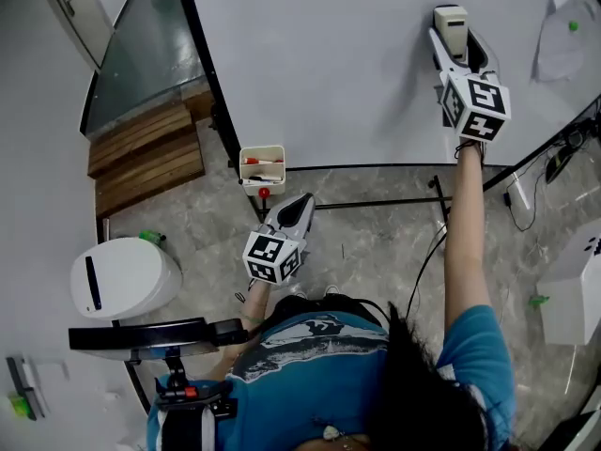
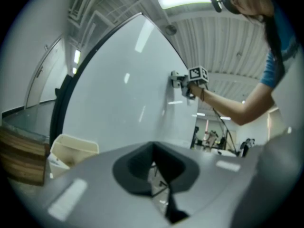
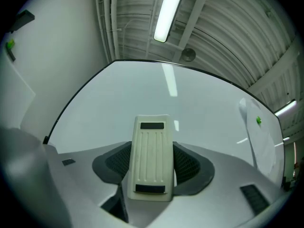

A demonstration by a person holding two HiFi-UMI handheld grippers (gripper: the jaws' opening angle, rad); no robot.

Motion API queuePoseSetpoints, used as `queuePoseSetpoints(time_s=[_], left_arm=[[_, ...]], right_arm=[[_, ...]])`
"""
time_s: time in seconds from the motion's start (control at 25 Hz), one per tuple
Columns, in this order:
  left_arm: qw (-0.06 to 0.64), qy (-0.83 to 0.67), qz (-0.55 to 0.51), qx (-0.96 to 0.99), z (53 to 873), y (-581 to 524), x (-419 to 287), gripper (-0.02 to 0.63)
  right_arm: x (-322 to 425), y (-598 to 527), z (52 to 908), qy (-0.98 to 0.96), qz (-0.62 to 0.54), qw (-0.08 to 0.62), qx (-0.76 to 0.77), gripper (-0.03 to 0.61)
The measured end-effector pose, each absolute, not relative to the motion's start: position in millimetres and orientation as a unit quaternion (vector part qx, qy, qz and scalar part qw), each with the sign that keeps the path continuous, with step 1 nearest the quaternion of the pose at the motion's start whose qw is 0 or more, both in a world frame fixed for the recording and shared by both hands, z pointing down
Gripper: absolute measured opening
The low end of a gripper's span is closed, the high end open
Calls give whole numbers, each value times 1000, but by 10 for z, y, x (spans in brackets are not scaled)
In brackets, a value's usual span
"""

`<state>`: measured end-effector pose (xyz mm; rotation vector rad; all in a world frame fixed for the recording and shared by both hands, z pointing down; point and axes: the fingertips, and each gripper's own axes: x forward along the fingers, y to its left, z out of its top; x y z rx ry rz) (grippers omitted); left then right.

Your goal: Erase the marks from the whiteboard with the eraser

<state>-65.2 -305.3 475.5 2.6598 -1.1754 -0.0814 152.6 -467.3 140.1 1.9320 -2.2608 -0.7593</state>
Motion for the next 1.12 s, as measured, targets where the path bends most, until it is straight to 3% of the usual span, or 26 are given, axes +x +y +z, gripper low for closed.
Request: queuePoseSetpoints(time_s=[0.2,0.52,1.12], left_arm=[[121,-412,-41,902,4685,-3145,-637,3],[115,-412,-27,903,4712,-3109,-499,3],[122,-419,-20,899,4828,-3040,-333,3]], right_arm=[[1708,-4734,1158,-722,-241,9,649,262],[1528,-4757,1270,-716,-267,27,645,262],[-54,-4717,2852,-738,-335,148,566,262]])
